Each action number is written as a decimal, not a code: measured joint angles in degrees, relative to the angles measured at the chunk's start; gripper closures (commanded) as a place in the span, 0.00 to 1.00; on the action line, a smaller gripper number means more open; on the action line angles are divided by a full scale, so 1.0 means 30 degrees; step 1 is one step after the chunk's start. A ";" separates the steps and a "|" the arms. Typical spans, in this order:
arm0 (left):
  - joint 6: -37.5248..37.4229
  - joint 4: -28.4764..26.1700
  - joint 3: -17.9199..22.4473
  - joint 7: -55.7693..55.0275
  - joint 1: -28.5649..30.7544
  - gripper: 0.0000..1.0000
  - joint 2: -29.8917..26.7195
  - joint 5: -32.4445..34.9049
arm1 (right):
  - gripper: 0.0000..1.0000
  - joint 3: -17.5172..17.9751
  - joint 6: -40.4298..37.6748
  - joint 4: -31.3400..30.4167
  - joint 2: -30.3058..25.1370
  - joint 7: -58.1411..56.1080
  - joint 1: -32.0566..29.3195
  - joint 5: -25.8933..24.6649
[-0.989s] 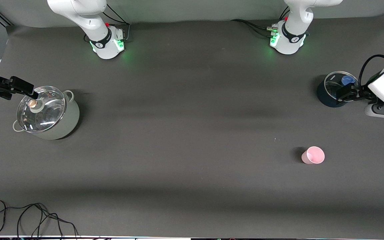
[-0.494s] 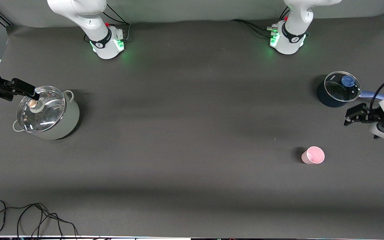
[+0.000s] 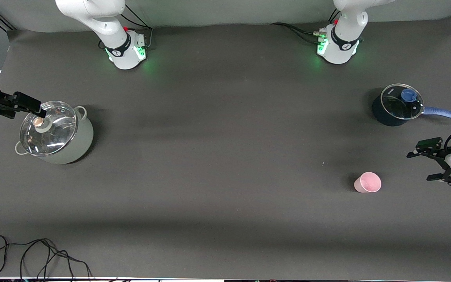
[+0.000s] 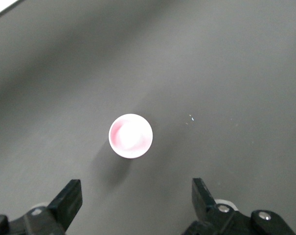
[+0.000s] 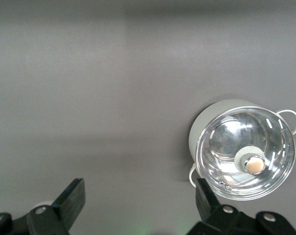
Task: Transfer pink cup from left to right arm
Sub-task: 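Lower the open left gripper around the pink cup, then close the left gripper on the pink cup and lift it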
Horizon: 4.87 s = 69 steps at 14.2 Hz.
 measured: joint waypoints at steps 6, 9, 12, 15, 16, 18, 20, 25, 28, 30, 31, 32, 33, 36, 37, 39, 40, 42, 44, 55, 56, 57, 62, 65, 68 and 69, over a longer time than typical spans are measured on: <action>0.0435 -0.2196 0.0016 1.4231 0.3213 0.00 0.4202 -0.8319 | 0.00 -0.0007 -0.0006 0.0014 0.0010 -0.0009 -0.0001 0.0000; 0.0458 -0.2367 -0.0017 1.7614 0.3453 0.00 0.5817 -1.0439 | 0.00 -0.0006 -0.0007 0.0016 0.0029 -0.0015 0.0000 0.0000; 0.0240 -0.2441 -0.0036 2.0499 0.3650 0.00 0.6930 -1.2529 | 0.00 -0.0007 -0.0007 0.0018 0.0040 -0.0018 0.0000 0.0000; -0.0515 -0.2439 -0.0059 2.2943 0.4073 0.00 0.8268 -1.4033 | 0.00 -0.0007 -0.0007 0.0019 0.0043 -0.0019 -0.0001 0.0000; -0.0611 -0.2433 -0.0081 2.3238 0.4144 0.00 0.8520 -1.4258 | 0.00 -0.0007 -0.0007 0.0021 0.0043 -0.0019 0.0000 0.0000; -0.0870 -0.2400 -0.0119 2.3388 0.4182 0.00 0.8660 -1.4763 | 0.00 -0.0008 -0.0007 0.0024 0.0043 -0.0020 -0.0001 0.0000; -0.0934 -0.2388 -0.0218 2.3388 0.4184 0.00 0.8661 -1.5116 | 0.00 -0.0007 -0.0007 0.0026 0.0043 -0.0020 -0.0001 0.0000; -0.0900 -0.2389 -0.0896 2.3405 0.4114 0.00 0.8789 -1.5900 | 0.00 -0.0008 -0.0007 0.0032 0.0043 -0.0021 -0.0001 0.0000; -0.0759 -0.2389 -0.1038 2.3490 0.3960 0.00 0.8923 -1.6280 | 0.00 -0.0008 -0.0007 0.0032 0.0044 -0.0022 -0.0001 0.0000; -0.0277 -0.2389 -0.1230 2.3547 0.3888 0.00 0.9015 -1.6438 | 0.00 -0.0008 -0.0007 0.0032 0.0044 -0.0022 -0.0001 0.0000; -0.0021 -0.2387 -0.1283 2.3562 0.3854 0.00 0.9041 -1.6521 | 0.00 -0.0008 -0.0007 0.0032 0.0044 -0.0023 -0.0001 0.0000; 0.0104 -0.2386 -0.1338 2.3579 0.3838 0.00 0.9062 -1.6634 | 0.00 -0.0008 -0.0007 0.0032 0.0044 -0.0023 -0.0001 0.0000; 0.0237 -0.2385 -0.1447 2.3594 0.3834 0.00 0.9085 -1.6730 | 0.00 -0.0008 -0.0007 0.0032 0.0044 -0.0023 -0.0001 0.0000; 0.0718 -0.2380 -0.1846 2.3611 0.3818 0.00 0.9200 -1.7004 | 0.00 -0.0008 -0.0007 0.0032 0.0045 -0.0023 -0.0001 0.0000; 0.0741 -0.2381 -0.1932 2.3611 0.3808 0.00 0.9245 -1.7058 | 0.00 -0.0014 -0.0007 0.0032 0.0045 -0.0023 -0.0001 0.0000; 0.0748 -0.2381 -0.2099 2.3612 0.3800 0.00 0.9327 -1.7121 | 0.00 -0.0038 -0.0007 0.0032 0.0045 -0.0024 -0.0001 0.0000; 0.0749 -0.2380 -0.2149 2.3613 0.3790 0.00 0.9375 -1.7144 | 0.00 -0.0044 -0.0007 0.0033 0.0045 -0.0024 -0.0001 0.0000; 0.0749 -0.2379 -0.2183 2.3616 0.3773 0.00 0.9439 -1.7173 | 0.00 -0.0047 -0.0007 0.0045 0.0044 -0.0024 -0.0001 0.0000; 0.0750 -0.2369 -0.2200 2.3619 0.3773 0.00 0.9446 -1.7211 | 0.00 -0.0059 -0.0007 0.0067 0.0044 -0.0024 -0.0001 0.0000; 0.0923 -0.2332 -0.2360 2.3638 0.3641 0.54 0.9464 -1.7863 | 0.00 -0.0073 -0.0842 0.0057 0.0103 -0.0060 -0.0001 0.0000; 0.0949 -0.2322 -0.2361 2.3641 0.3641 0.59 0.9464 -1.7864 | 0.00 -0.0073 -0.0843 0.0057 0.0114 -0.0064 -0.0001 0.0000; 0.1003 -0.2288 -0.2361 2.3644 0.3641 0.61 0.9464 -1.7864 | 0.00 -0.0073 -0.0843 0.0057 0.0119 -0.0065 -0.0001 0.0000; 0.1466 -0.1942 -0.2441 2.3497 0.3573 0.64 0.9375 -1.7872 | 0.00 -0.0074 -0.0843 0.0057 0.0120 -0.0070 -0.0001 0.0000; 0.1953 -0.1851 -0.2603 2.1656 0.2814 0.67 0.8386 -1.7887 | 0.00 -0.0074 -0.0844 0.0057 0.0121 -0.0075 -0.0001 0.0000; 0.3927 -0.2039 -0.2830 1.8057 0.0956 0.67 0.6228 -1.7898 | 0.00 -0.0074 -0.0876 0.0057 0.0133 -0.0077 -0.0001 -0.0001; 0.4659 -0.2216 -0.2952 1.6742 0.0209 0.67 0.5387 -1.7929 | 0.00 -0.0074 -0.0892 0.0056 0.0140 -0.0077 -0.0001 0.0000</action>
